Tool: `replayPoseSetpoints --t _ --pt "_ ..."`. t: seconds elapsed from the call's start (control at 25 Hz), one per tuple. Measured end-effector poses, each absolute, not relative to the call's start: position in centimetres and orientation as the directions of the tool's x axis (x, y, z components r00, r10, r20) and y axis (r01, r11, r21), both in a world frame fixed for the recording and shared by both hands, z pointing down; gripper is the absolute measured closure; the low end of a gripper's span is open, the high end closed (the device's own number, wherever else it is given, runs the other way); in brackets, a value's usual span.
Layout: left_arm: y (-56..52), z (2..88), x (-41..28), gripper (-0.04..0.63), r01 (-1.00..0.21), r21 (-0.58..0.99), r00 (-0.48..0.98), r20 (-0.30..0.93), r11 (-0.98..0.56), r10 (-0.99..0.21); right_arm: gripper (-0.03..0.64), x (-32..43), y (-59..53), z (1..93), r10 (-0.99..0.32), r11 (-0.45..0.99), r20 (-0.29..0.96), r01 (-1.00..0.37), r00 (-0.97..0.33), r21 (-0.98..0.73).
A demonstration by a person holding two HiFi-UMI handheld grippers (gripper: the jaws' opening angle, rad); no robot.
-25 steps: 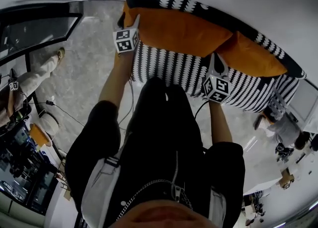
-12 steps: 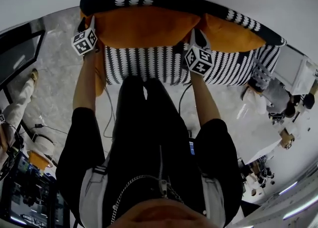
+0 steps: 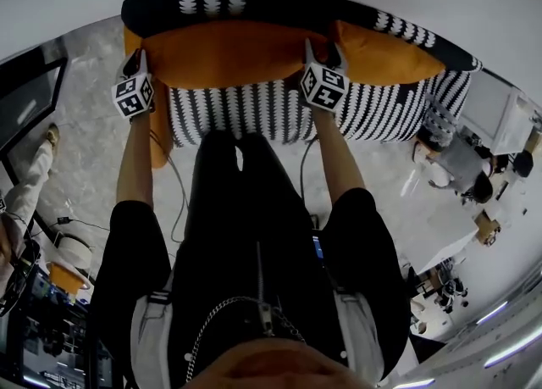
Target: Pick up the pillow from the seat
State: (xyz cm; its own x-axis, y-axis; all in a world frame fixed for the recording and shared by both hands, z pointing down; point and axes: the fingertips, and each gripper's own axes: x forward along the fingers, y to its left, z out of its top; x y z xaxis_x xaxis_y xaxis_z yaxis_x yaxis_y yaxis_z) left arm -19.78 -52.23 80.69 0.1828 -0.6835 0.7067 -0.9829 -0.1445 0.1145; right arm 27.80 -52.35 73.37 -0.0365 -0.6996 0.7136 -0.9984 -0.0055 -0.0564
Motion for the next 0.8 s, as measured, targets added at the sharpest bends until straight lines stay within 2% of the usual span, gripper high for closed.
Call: replayPoseSetpoints --t 0.32,0.52,0.8 --pt "-48.7 81.0 -20.0 0.545 -0.981 0.114 0.192 0.721 -0.158 -0.666 0.362 27.8 -49.9 75.4 -0.676 -0.039 0.737 -0.996 -0.029 -0.075" --pt "-47.5 80.7 -19.8 0.545 -0.979 0.099 0.193 0.731 -0.178 -0.654 0.466 26.8 -48.4 75.5 -0.669 -0.011 0.74 -0.994 -0.071 -0.105" --pt "-45.5 79.2 -19.5 0.548 -0.979 0.109 0.197 0.717 -0.172 -0.669 0.547 26.7 -46.0 75.2 -0.645 0.05 0.759 -0.996 -0.089 -0.074"
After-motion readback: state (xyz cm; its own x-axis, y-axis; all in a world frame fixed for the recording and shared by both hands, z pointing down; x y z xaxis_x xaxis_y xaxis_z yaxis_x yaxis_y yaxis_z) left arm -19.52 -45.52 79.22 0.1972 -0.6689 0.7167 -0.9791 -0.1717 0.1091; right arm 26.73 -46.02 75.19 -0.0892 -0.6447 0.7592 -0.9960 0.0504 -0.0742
